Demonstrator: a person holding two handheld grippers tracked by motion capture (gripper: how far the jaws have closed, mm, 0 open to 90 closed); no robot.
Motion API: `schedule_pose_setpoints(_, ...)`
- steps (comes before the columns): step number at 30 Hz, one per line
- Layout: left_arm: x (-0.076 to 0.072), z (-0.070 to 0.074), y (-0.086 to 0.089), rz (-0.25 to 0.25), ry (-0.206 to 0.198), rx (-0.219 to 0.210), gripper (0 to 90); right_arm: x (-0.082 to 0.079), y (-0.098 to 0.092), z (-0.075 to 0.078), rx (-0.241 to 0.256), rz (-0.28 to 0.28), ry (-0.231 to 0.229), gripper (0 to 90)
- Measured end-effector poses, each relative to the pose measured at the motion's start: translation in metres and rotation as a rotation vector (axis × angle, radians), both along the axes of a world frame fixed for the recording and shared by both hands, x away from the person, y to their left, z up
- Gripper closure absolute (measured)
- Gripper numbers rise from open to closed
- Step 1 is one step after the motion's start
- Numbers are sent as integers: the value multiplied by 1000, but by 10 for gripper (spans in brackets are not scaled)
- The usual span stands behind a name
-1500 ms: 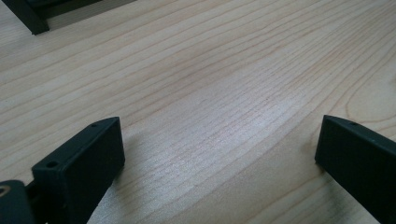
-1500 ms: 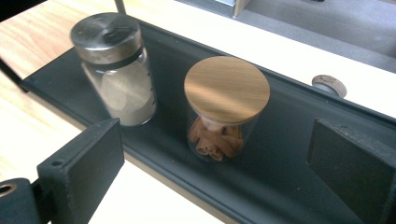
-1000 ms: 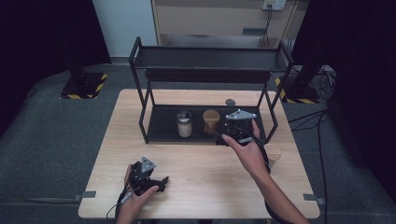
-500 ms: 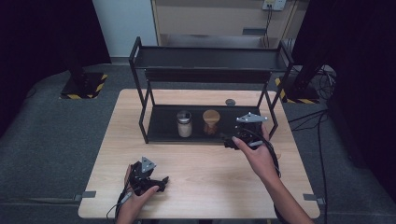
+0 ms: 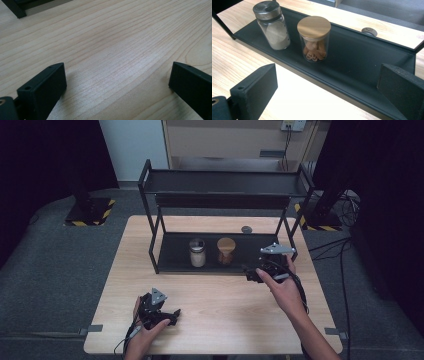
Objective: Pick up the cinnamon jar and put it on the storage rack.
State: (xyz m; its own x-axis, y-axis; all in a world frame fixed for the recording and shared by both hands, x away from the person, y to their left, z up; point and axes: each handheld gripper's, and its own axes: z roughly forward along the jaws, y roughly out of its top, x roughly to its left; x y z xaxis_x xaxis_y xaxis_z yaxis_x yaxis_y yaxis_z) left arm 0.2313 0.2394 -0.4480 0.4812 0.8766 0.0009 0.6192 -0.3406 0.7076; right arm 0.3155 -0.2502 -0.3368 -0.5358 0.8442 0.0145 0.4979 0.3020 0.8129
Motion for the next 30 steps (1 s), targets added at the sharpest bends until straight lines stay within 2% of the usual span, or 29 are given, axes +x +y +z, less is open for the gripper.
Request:
schedule_pose_setpoints(14,0,0,0,0,0,0,0,-12,-18,3,-7,-20,11,29)
schedule_pose_setpoints(30,0,0,0,1,0,0,0,-28,-49,8,0,-50,16,33)
